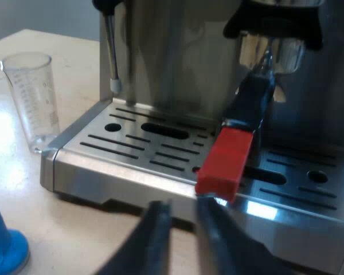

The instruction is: Grind coffee beans and then tamp

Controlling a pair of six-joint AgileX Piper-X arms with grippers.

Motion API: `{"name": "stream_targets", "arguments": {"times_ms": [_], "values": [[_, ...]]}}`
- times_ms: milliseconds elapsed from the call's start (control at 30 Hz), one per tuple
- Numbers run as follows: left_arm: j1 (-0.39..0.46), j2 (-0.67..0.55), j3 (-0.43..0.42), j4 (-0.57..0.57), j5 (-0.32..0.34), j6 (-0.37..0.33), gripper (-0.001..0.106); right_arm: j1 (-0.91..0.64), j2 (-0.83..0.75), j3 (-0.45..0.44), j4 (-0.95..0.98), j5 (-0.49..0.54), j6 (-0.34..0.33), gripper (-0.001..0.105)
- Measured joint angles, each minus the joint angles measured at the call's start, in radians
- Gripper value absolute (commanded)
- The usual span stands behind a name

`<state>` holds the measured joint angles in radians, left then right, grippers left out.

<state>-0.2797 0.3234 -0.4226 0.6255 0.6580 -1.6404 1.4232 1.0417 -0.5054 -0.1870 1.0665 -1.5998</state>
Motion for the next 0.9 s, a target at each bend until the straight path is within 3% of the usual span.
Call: {"name": "stream_targets", "arguments": {"times_ms": [33, 100, 267, 400, 533, 600, 733, 900], "values": [[0.000, 0.000, 0.000, 0.000, 0.000, 0.000, 0.057, 0.000, -0.019, 0.000, 0.011, 0.000, 0.000, 0.049], [0.000, 0.000, 0.000, 0.000, 0.001, -0.002, 0.057, 0.000, -0.043, -0.006, 0.033, 0.000, 0.000, 0.053], [0.000, -0.039, 0.000, 0.003, 0.002, -0.001, 0.058, 0.000, -0.082, -0.063, 0.146, 0.000, 0.000, 0.052], [0.000, -0.104, 0.000, 0.003, 0.002, -0.002, 0.067, 0.000, -0.092, -0.150, 0.292, -0.019, 0.060, 0.052], [0.000, -0.139, 0.000, 0.003, 0.002, -0.002, 0.066, -0.036, -0.092, -0.248, 0.504, -0.116, 0.205, 0.052], [0.000, -0.139, 0.000, 0.003, 0.002, -0.002, 0.066, -0.070, -0.092, -0.283, 0.596, -0.175, 0.238, 0.052], [0.000, -0.139, 0.000, 0.003, 0.002, -0.002, 0.066, -0.157, -0.092, -0.350, 0.731, -0.258, 0.255, 0.052], [0.000, -0.139, 0.000, 0.003, -0.002, -0.002, 0.066, -0.271, -0.092, -0.399, 0.766, -0.376, 0.254, 0.052]]}}
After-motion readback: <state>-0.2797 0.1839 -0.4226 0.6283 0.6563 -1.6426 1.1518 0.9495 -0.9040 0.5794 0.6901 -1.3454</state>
